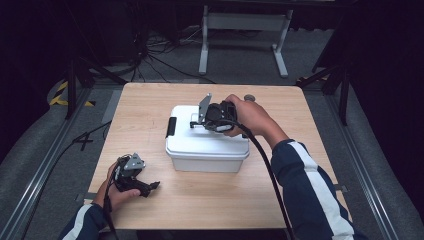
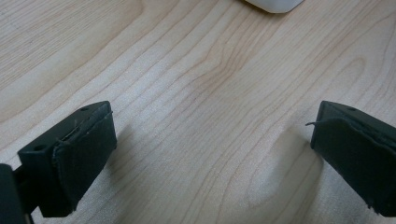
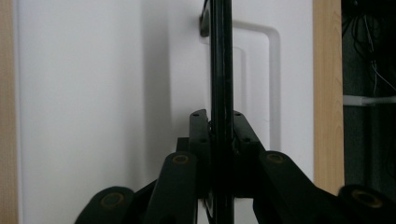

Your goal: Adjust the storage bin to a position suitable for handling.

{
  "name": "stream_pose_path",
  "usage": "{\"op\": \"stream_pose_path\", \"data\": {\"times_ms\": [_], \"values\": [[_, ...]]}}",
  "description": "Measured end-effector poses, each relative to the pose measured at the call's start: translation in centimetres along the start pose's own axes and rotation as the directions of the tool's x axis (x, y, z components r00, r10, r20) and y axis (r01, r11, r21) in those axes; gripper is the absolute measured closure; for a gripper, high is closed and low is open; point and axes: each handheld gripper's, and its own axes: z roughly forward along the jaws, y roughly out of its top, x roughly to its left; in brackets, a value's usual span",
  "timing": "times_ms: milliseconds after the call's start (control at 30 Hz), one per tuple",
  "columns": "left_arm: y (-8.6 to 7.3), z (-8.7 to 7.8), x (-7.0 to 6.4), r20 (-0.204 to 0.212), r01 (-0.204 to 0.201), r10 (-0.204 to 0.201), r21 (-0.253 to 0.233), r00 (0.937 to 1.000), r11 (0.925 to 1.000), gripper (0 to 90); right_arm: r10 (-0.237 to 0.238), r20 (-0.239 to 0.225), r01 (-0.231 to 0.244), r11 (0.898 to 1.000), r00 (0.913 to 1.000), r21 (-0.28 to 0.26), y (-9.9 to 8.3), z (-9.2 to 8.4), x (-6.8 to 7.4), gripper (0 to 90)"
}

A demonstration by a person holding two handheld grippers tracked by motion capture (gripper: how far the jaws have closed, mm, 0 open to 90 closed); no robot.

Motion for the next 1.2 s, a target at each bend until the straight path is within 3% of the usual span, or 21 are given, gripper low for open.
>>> {"op": "stream_pose_path", "data": {"times_ms": [733,1200], "values": [[0.0,0.0,0.0,0.004,0.005,-0.005,0.001,1.0,1.0,0.5,0.001,0.008,0.0,0.999,1.0,-0.053,0.0,-1.1,-0.3,84.3],[0.0,0.0,0.0,0.003,0.004,-0.004,-0.001,1.0,1.0,0.5,0.012,0.037,-0.009,0.997,0.9993,-0.07,-0.5,-2.8,-0.6,84.5]]}}
